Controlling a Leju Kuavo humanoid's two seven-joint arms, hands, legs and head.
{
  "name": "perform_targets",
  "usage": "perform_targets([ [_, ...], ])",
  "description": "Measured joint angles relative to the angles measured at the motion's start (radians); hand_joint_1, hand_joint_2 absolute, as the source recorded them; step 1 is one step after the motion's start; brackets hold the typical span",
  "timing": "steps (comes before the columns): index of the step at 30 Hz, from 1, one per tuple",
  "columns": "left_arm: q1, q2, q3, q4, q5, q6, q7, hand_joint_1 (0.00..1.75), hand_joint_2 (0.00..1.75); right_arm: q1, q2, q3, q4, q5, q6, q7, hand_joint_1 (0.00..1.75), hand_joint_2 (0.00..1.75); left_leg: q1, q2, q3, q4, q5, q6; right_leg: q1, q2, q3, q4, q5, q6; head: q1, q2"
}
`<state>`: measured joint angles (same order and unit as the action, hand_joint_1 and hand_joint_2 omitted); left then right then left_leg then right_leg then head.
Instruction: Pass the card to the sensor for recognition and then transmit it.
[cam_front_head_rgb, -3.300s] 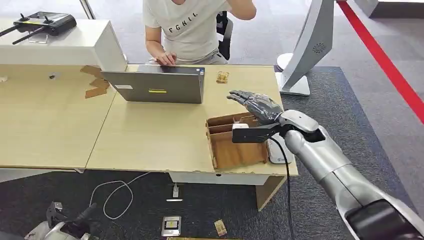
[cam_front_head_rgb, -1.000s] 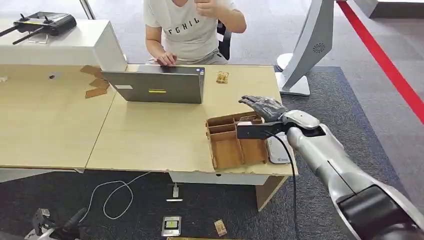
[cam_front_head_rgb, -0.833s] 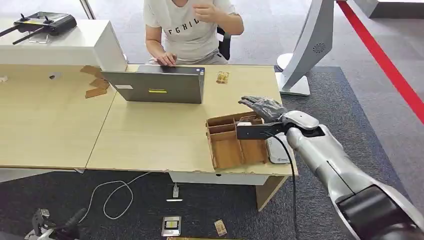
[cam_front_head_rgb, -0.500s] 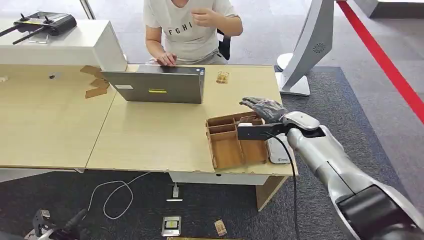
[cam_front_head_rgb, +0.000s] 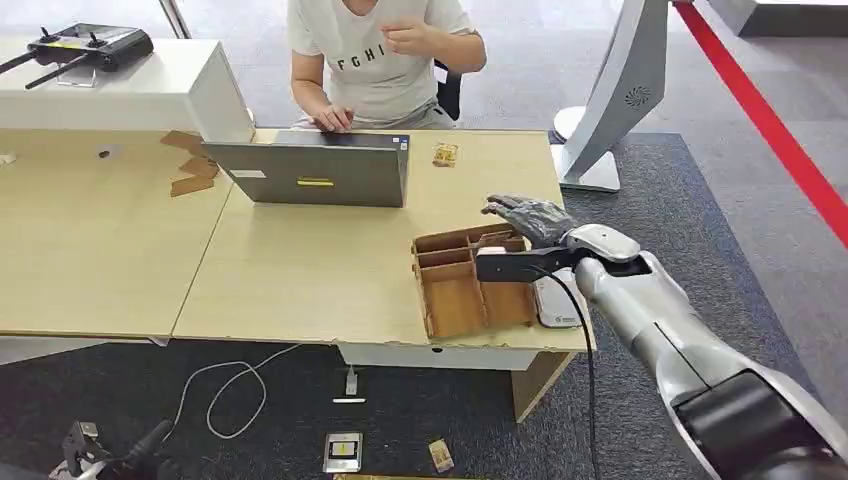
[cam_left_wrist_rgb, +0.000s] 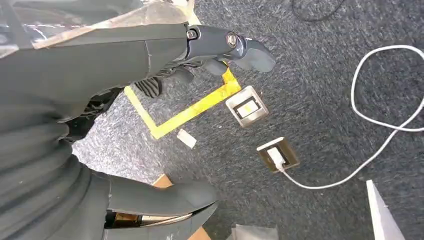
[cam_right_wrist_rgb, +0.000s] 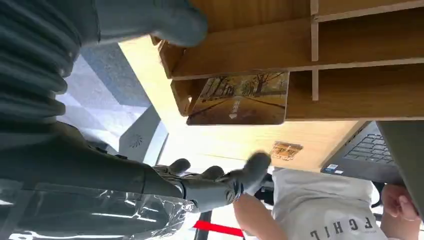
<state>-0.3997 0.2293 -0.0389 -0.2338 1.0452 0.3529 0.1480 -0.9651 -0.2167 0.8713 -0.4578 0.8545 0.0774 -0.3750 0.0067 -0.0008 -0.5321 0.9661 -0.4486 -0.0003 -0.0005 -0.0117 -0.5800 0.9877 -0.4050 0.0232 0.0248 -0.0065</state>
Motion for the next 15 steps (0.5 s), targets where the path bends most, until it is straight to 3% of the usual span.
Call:
perform_targets([
  [15,0.005,0.002,0.003,0.0,-0.001,-0.003,-0.009,0.0,1.75,0.004,-0.007,-0.01,0.003,-0.005,-0.008,0.0,1.75,1.75,0.0,0.0,0.0,0.0,0.0,0.0,0.0,0.0,0.0,0.0,0.0,0.0,0.0,0.0],
])
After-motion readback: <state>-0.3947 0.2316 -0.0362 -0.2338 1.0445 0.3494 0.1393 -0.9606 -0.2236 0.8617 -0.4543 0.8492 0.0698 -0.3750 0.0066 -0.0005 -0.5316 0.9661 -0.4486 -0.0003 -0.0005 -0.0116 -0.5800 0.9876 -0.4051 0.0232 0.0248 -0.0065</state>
